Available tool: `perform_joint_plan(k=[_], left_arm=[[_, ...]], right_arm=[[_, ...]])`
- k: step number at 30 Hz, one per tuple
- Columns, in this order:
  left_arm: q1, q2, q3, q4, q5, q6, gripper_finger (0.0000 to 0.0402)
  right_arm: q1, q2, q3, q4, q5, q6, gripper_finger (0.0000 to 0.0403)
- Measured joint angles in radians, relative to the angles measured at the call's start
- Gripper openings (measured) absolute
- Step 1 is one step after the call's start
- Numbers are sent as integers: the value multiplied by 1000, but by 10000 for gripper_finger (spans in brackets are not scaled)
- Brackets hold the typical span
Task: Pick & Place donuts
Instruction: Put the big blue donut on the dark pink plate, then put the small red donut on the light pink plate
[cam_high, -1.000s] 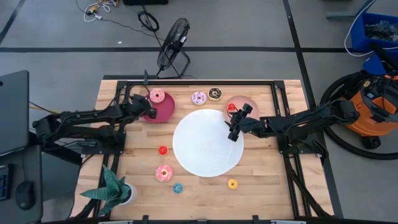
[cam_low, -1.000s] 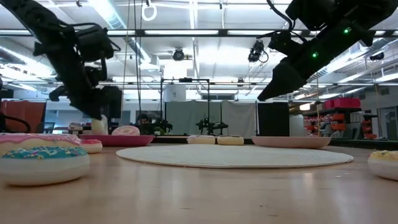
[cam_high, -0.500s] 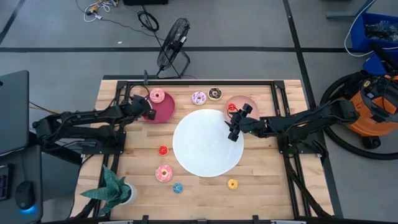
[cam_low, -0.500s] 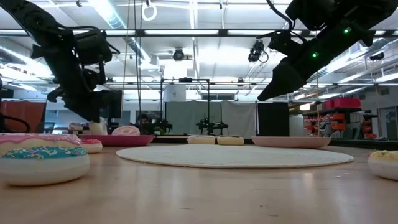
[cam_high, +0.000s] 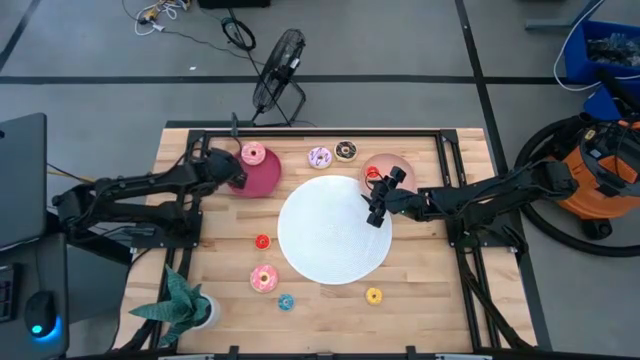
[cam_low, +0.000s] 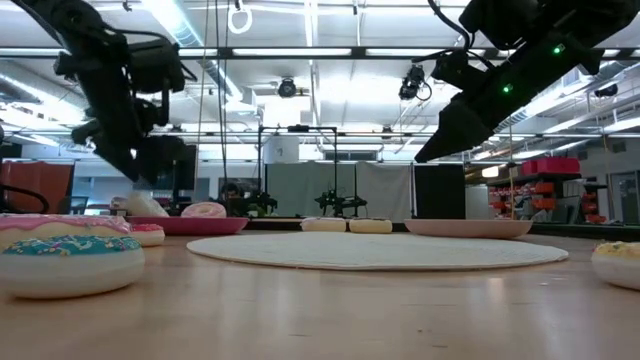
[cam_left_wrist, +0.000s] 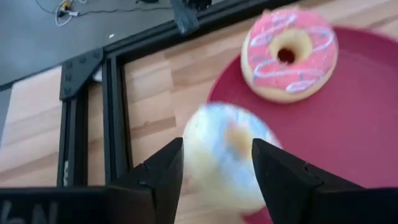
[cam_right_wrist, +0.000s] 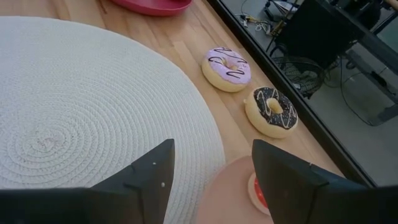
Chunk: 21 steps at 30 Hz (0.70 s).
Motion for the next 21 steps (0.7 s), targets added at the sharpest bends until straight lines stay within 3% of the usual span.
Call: perform_joint_plan(k=[10, 17, 21], left_arm=[[-50, 0, 30, 51, 23, 19, 173], [-304, 23, 24, 396, 143, 247, 143], [-472, 63, 24, 456, 201, 370, 124]], right_arm=[[0, 0, 0, -54, -5, -26, 223], [0, 0, 0, -59, -209, -118, 223], [0, 0, 0, -56, -320, -133, 223]])
